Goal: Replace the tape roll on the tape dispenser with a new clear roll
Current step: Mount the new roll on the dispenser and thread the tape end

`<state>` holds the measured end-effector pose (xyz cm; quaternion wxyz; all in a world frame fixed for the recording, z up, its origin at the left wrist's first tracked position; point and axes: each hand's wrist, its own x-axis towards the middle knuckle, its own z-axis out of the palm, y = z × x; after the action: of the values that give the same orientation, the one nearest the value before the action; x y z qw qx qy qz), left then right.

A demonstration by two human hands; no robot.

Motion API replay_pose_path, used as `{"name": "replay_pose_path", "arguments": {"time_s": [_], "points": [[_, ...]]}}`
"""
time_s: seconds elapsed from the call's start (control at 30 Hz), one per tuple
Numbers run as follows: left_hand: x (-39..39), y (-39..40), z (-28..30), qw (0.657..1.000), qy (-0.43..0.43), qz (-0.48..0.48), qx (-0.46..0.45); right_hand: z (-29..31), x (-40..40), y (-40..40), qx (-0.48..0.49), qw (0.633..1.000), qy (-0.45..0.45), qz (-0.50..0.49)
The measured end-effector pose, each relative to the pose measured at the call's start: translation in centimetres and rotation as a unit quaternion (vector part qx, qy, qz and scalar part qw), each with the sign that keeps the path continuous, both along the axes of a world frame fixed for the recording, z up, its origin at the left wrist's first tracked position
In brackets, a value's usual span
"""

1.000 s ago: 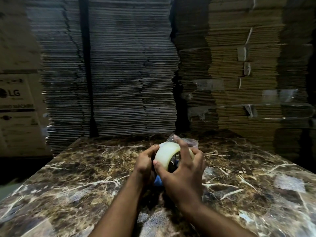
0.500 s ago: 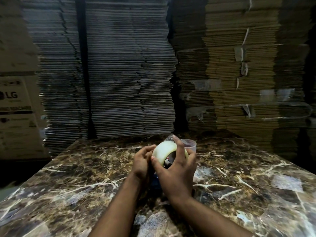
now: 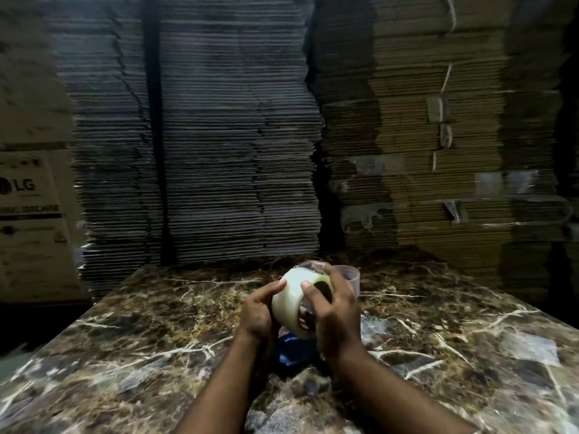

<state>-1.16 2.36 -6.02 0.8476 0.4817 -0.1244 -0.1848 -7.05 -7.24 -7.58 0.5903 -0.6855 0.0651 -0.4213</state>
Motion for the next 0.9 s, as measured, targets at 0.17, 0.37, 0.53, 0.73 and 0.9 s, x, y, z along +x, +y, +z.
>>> {"name": "replay_pose_path", "arguments": {"time_s": [0.17, 0.37, 0.53, 0.73, 0.9], "points": [[0.4, -0.2, -0.3, 1.0, -0.005, 0.019, -0.022, 0.8, -0.9, -0.9, 0.009, 0.999, -0.037, 0.019], [1.0, 0.0, -0.5, 0.999, 0.007, 0.02, -0.026, 0.5, -0.4, -2.6, -0.142, 0.987, -0.024, -0.074], [1.2, 0.0, -0.6, 0.999, 0.01, 0.025, -0.02, 0.5, 0.0, -4.2, -0.211, 0.973, -0.042, -0.086], [1.6, 0.0, -0.9, 0.999, 0.011, 0.015, -0.033, 0.7, -0.1, -4.5, -0.081, 0.995, -0.057, 0.016], [1.5, -0.1, -0.7, 0.999, 0.007, 0.024, -0.042, 1.2, 0.0, -4.7, 0.027, 0.993, -0.065, 0.093]]}}
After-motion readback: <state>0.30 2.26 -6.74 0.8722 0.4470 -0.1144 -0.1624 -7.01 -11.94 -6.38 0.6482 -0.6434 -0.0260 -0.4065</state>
